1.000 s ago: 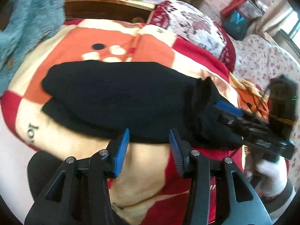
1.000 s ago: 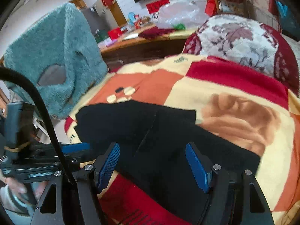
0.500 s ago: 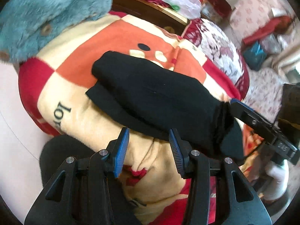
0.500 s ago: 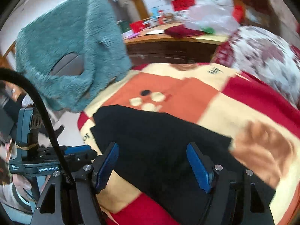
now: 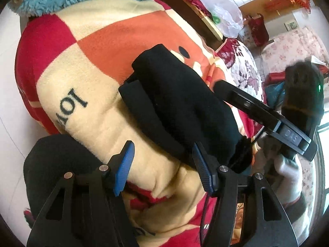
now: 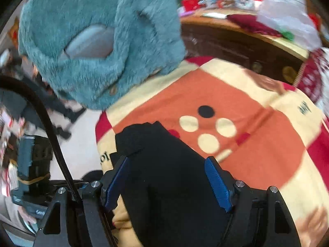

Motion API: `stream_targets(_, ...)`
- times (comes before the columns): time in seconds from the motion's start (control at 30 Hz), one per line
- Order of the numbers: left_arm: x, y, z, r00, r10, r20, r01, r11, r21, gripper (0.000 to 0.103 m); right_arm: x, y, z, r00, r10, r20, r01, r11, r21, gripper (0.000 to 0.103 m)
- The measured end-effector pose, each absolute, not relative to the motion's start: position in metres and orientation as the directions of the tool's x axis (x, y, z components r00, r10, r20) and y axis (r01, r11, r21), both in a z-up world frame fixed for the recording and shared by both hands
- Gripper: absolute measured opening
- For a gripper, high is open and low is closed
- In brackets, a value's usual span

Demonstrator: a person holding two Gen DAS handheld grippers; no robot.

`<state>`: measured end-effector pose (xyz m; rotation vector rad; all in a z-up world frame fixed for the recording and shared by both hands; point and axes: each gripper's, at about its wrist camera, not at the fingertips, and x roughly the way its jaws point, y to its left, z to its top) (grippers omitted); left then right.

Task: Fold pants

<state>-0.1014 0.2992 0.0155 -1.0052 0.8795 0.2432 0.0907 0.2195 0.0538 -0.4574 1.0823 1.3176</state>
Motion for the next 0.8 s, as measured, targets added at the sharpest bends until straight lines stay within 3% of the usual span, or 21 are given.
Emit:
stream_targets(0.3, -0.087, 0.305, 0.014, 0.658, -0.193, -0.728, -0.547, 0.542, -0.638, 0.058, 0.097, 0.274, 0.026, -0.173, 0.429, -0.887, -0.954, 0.15, 0.259, 0.074)
stream_targets(0.5, -0.082, 0.306, 0.015, 0.672, -0.183, -0.718, -0.543, 0.538, -0.645, 0.063, 0.104, 0.29, 0.014, -0.246, 0.416, -0.876, -0.939, 0.121, 0.321, 0.073)
stream_targets(0.53, -0.082, 0.307, 0.015, 0.675, -0.18, -0.716, -0.543, 0.537, -0.646, 0.063, 0.103, 0.29, 0.013, -0.258, 0.42, -0.87, -0.937, 0.112, 0.332, 0.07)
stream_targets(0.57, -0.082, 0.307, 0.015, 0.679, -0.176, -0.713, -0.542, 0.534, -0.648, 0.063, 0.101, 0.291, 0.013, -0.272, 0.424, -0.864, -0.934, 0.101, 0.343, 0.057)
stream_targets(0.63, -0.082, 0.309, 0.014, 0.698, -0.176, -0.694, -0.53, 0.525, -0.666, 0.062, 0.097, 0.293, 0.011, -0.274, 0.427, -0.862, -0.935, 0.093, 0.343, 0.051)
stream_targets(0.7, -0.081, 0.313, 0.01, 0.716, -0.174, -0.676, -0.52, 0.513, -0.683, 0.049, 0.091, 0.292, 0.012, -0.274, 0.436, -0.857, -0.936, 0.085, 0.342, 0.038)
stream_targets(0.73, -0.08, 0.315, 0.008, 0.708, -0.166, -0.687, -0.533, 0.513, -0.673, 0.031, 0.088, 0.29, 0.014, -0.267, 0.445, -0.855, -0.939, 0.08, 0.335, 0.035)
stream_targets(0.8, -0.081, 0.32, 0.006, 0.705, -0.169, -0.689, -0.537, 0.508, -0.674, 0.025, 0.086, 0.286, 0.018, -0.247, 0.466, -0.85, -0.944, 0.081, 0.319, 0.028)
